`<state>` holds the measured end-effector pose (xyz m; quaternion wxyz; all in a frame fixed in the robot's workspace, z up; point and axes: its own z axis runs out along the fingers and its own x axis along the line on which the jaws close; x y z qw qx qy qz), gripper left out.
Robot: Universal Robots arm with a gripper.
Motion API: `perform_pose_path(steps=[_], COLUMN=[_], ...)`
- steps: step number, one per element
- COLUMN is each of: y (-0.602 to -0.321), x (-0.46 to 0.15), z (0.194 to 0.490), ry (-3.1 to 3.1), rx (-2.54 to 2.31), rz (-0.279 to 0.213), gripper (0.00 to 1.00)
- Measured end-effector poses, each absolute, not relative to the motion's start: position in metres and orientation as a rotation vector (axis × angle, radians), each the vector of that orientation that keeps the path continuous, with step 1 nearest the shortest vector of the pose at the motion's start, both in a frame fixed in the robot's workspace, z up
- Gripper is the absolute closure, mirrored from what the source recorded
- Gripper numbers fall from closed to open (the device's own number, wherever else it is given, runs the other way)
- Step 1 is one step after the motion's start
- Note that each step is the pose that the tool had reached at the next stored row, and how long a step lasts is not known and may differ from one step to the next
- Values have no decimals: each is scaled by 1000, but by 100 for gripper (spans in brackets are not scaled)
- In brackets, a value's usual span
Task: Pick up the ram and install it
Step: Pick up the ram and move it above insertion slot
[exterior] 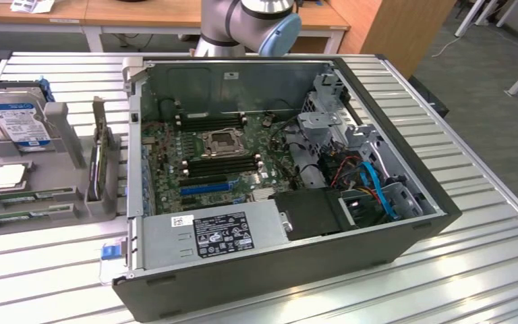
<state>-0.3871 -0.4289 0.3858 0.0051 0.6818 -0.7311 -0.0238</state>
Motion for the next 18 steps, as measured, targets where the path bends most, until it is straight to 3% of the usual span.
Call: perform_pose_path(steps=[13,15,17,18], y=[-429,-429,-429,-429], x=[-387,-387,-387,-387], z=[386,386,386,386], ry=[-2289,-2289,-2289,-2289], rx=[2135,2135,2135,2135], rz=[-75,-75,-75,-74], gripper=[90,83,83,76])
